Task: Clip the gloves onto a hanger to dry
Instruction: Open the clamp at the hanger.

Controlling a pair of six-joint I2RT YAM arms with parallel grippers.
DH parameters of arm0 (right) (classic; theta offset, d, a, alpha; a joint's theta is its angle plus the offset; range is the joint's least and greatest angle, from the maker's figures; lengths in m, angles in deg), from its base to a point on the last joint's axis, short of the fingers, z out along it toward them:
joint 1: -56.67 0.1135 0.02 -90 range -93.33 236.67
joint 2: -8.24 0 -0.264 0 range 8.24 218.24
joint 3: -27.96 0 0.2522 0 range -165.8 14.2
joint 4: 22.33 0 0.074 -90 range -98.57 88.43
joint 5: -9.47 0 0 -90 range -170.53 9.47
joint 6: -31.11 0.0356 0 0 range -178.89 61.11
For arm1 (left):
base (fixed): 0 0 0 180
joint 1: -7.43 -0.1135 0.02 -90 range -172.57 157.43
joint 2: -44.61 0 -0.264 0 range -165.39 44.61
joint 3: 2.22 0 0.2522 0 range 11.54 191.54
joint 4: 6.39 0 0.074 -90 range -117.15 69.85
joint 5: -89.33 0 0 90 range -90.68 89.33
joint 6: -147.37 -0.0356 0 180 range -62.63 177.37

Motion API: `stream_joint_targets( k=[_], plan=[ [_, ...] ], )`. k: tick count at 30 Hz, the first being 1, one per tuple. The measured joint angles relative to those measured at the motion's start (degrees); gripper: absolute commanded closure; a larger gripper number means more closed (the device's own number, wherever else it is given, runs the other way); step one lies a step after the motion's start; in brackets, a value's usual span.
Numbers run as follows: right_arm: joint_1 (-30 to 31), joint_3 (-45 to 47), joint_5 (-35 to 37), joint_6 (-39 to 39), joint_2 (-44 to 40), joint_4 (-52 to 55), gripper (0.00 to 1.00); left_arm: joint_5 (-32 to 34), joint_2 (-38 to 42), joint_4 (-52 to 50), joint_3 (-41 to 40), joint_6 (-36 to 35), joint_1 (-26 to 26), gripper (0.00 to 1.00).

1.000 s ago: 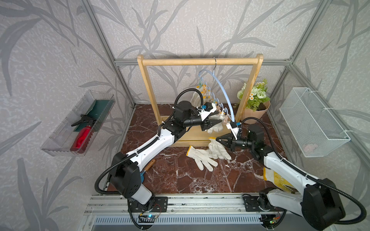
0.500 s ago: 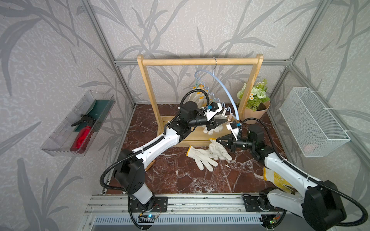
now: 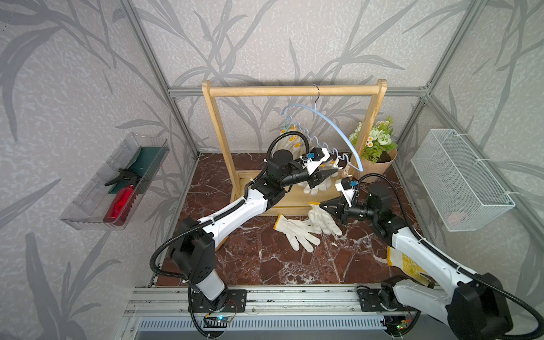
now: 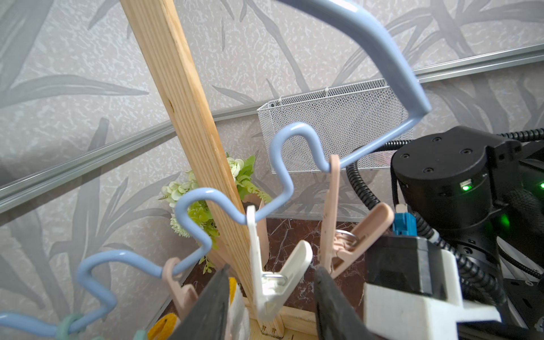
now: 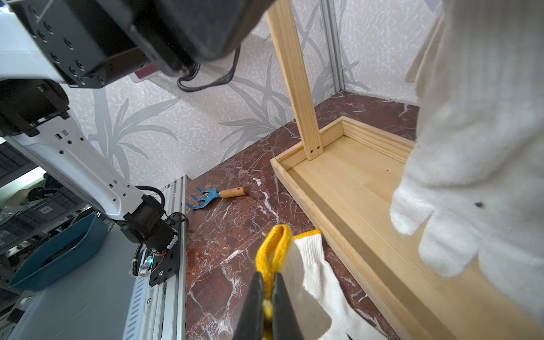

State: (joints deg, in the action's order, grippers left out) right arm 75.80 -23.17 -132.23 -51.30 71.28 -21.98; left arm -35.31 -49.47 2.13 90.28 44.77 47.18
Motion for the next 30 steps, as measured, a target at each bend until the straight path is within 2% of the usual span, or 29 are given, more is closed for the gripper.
stream_joint_targets(
  k=[3, 7, 11, 14, 21, 30],
  plan=[
    [0.0, 0.9, 5.3, -0.5, -2.5, 2.2, 1.00, 0.2, -0.1, 0.4, 0.0, 0.2, 0.2, 0.53],
    [-0.8, 3.7, 16.8, -0.4, -7.7, 4.7, 1.00, 0.4, -0.1, 0.5, 0.0, 0.2, 0.5, 0.53],
    [-5.0, 4.7, 25.3, 0.8, -12.9, 7.8, 1.00, 0.6, -0.1, 0.4, 0.0, 0.2, 0.7, 0.53],
    [-7.3, 2.7, 29.0, 1.3, -12.9, 10.2, 1.00, 0.9, -0.1, 0.4, 0.0, 0.2, 0.9, 0.53],
    [-7.7, -6.6, 30.6, 3.1, -9.5, 13.0, 1.00, 2.2, -0.1, -0.3, -0.2, -0.2, 1.2, 0.53],
    [-6.9, -17.4, 26.8, 5.8, -5.0, 11.8, 1.00, 3.7, -0.1, -2.6, -0.2, -1.3, 2.0, 0.54]
  ],
)
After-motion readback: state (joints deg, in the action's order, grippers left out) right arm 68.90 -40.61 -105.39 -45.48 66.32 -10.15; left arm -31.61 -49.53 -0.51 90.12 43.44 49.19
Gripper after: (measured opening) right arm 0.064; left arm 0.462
